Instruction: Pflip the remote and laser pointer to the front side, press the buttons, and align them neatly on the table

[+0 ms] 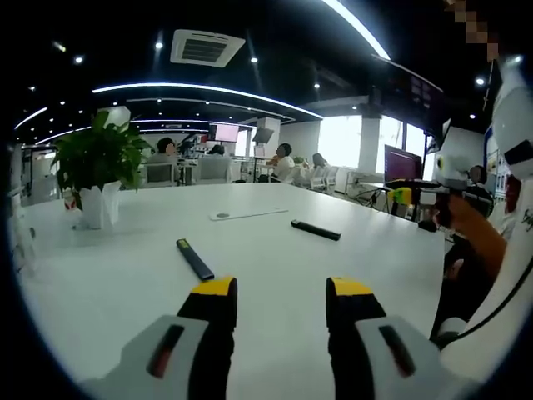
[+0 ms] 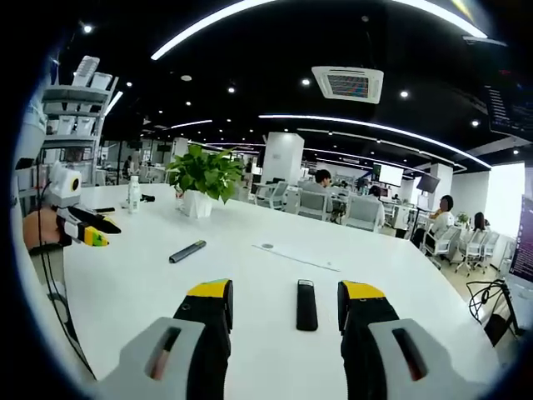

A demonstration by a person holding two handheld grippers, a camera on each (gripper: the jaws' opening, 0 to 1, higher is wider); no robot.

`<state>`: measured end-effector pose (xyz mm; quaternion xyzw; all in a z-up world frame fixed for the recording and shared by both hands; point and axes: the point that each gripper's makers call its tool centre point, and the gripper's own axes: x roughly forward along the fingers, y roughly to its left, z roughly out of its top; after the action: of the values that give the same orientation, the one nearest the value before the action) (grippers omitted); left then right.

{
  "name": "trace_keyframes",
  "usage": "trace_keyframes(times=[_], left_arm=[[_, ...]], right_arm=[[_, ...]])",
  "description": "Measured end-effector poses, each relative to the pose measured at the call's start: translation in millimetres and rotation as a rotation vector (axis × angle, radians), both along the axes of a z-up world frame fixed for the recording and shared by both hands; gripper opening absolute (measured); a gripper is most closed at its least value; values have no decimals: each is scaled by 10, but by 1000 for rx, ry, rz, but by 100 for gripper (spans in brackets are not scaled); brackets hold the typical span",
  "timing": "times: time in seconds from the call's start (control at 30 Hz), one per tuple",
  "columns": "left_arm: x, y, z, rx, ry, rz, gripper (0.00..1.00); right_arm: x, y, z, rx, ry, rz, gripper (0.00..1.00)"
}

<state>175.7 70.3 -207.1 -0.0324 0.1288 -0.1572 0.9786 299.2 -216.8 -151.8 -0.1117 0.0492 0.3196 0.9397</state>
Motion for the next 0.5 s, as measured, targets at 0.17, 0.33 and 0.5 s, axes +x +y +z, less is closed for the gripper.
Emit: trace_keyframes(times=[0.17, 0.33, 0.5], left_arm=[[-5, -13, -29, 1, 10, -5, 44], [-8, 8, -37, 2, 14, 0, 44], [-6, 31, -35, 2, 14, 8, 43]], right_arm=[[64, 16, -32, 0, 14, -6, 53], [107, 22, -56, -6, 21, -10, 53], [177, -3, -72, -13, 32, -23, 53]])
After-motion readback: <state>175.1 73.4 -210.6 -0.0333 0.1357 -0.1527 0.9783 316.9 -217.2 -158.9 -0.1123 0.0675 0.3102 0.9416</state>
